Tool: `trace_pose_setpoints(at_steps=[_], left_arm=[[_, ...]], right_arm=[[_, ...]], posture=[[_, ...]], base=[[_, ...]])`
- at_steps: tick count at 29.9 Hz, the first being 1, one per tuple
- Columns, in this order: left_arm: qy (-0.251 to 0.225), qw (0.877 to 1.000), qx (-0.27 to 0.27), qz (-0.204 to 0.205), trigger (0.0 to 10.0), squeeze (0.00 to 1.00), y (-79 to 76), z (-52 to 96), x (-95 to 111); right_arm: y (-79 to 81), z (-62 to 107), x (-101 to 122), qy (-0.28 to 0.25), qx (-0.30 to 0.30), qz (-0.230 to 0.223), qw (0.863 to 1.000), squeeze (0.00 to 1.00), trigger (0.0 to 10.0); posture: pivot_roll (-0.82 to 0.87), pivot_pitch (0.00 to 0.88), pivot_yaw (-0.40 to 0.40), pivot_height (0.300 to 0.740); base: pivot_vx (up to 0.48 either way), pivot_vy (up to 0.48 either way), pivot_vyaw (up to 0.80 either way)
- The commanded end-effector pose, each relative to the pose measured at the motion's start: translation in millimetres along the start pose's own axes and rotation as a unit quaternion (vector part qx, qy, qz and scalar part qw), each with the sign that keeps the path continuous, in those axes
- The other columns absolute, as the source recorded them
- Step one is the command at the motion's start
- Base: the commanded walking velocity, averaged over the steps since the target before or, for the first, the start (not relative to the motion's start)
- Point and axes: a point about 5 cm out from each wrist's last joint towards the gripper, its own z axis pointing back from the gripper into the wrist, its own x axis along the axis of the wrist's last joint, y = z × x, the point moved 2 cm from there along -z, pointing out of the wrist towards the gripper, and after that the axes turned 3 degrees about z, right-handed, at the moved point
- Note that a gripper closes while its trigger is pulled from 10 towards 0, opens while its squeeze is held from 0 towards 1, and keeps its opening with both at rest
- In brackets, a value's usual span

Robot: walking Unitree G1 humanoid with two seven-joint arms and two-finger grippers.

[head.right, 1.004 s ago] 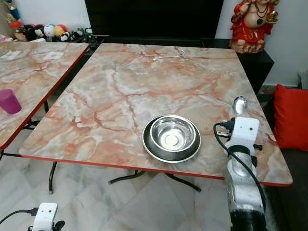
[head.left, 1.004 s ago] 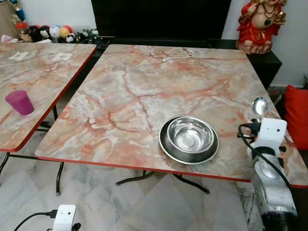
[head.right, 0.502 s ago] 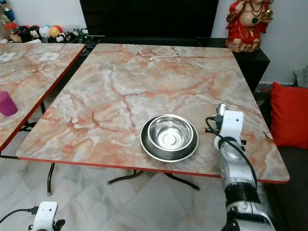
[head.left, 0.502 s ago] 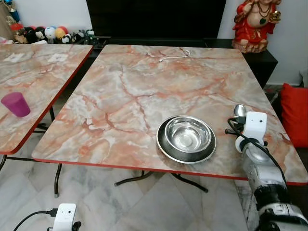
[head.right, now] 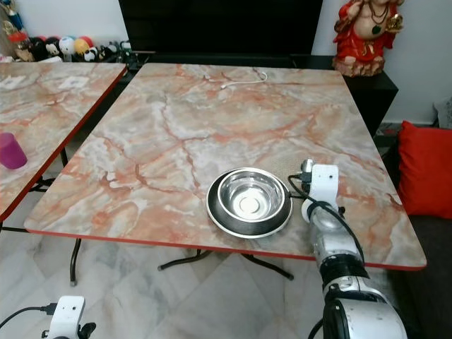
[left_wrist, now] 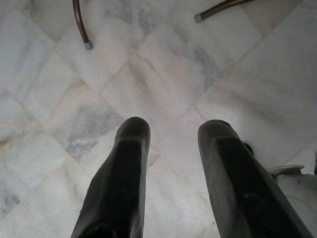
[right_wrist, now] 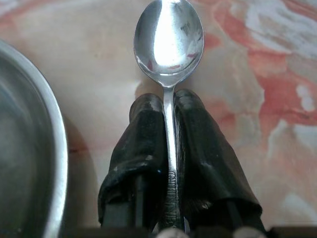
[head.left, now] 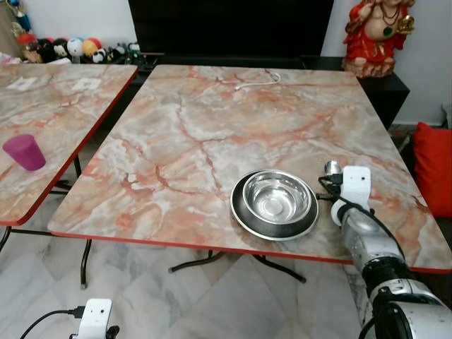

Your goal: Setting the table

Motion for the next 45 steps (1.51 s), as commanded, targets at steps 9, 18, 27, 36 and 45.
trace_pose_setpoints(at_steps=[9,18,27,36,45], left_arm=[[0.010,1.000,0.002,-0.003,10.0,0.00,3.3,1.4,-5],[0.011,1.000,0.001,-0.005,10.0,0.00,3.5,1.7,-6],[0.011,1.000,0.000,-0.007,10.0,0.00,3.4,1.7,-6],[0.010,1.000,0.001,-0.006,10.0,0.00,3.7,1.6,-6],[0.010,1.000,0.001,-0.005,10.0,0.00,3.9,1.6,-6]], right_arm=[[2.8,-2.2,2,-0.006,-0.003,0.012,1.000,0.00,10.0],[8.9,-1.8,-3,-0.002,0.002,0.011,1.000,0.00,10.0],[12.5,-1.4,-6,0.002,-0.001,0.001,1.000,0.00,10.0],[8.4,-1.3,-9,0.007,-0.014,-0.017,1.000,0.00,10.0],[-0.8,-0.9,-10,0.008,-0.026,-0.019,0.999,0.00,10.0]], posture=[[0.07,0.007,0.005,0.740],[0.07,0.000,0.004,0.740],[0.07,0.000,0.006,0.740],[0.07,0.008,0.006,0.740],[0.07,0.016,0.008,0.740]], base=[[0.000,0.000,0.00],[0.000,0.000,0.00],[0.000,0.000,0.00],[0.000,0.000,0.00],[0.000,0.000,0.00]])
